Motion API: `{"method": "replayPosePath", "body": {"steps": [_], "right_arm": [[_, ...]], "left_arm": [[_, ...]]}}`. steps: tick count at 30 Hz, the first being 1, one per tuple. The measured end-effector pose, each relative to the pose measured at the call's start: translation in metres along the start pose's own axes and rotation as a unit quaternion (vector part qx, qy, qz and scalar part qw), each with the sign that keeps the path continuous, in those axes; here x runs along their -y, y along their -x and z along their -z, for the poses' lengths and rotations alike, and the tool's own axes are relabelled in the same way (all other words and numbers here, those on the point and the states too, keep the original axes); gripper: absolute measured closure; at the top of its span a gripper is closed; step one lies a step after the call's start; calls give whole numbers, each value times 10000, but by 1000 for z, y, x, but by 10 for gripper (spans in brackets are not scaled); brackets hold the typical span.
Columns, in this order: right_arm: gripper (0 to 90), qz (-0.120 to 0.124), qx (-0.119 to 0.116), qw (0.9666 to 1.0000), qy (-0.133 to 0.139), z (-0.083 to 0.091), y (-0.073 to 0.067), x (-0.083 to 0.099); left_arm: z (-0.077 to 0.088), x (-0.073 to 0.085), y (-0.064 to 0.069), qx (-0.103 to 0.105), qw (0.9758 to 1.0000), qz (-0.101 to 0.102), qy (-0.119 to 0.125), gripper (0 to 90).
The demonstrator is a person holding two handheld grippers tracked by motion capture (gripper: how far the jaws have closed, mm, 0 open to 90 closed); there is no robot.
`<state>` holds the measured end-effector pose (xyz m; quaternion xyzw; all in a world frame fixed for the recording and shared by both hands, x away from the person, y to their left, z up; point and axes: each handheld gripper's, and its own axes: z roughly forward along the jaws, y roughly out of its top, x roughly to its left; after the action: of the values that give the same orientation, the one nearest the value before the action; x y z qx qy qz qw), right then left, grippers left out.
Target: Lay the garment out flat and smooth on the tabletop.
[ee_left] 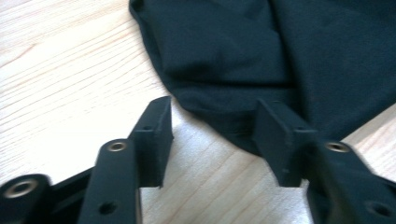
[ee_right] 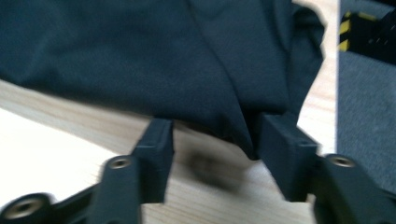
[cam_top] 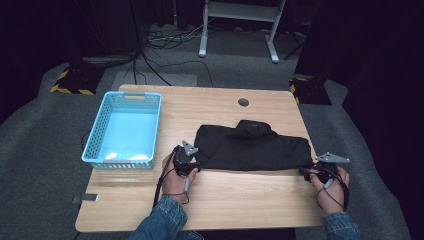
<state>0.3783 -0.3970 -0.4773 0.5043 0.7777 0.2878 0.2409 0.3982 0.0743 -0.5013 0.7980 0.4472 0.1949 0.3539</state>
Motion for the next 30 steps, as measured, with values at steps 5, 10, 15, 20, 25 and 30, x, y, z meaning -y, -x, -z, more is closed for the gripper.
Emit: {"method": "replayPosePath", "body": {"steps": [5, 10, 15, 20, 25, 30], "right_arm": [[362, -18, 25, 9995, 313, 12, -3, -9], [360, 58, 45, 9980, 625, 24, -10, -24], [355, 276, -127, 9969, 721, 21, -22, -38], [340, 333, -263, 9964, 732, 12, -31, -53], [332, 537, -365, 9948, 781, 8, -42, -70], [320, 739, -516, 9925, 821, 3, -55, -84]], "left_arm": [[7, 1, 1, -66, 9999, -134, 85, 427], [19, -2, 2, -42, 9995, -145, 286, 418], [28, 0, 5, -60, 9990, -277, 342, 405], [38, 3, 7, -128, 9981, -475, 370, 402], [45, 5, 4, -99, 9983, -405, 414, 401], [51, 9, 3, -109, 9986, -376, 365, 399]]}}
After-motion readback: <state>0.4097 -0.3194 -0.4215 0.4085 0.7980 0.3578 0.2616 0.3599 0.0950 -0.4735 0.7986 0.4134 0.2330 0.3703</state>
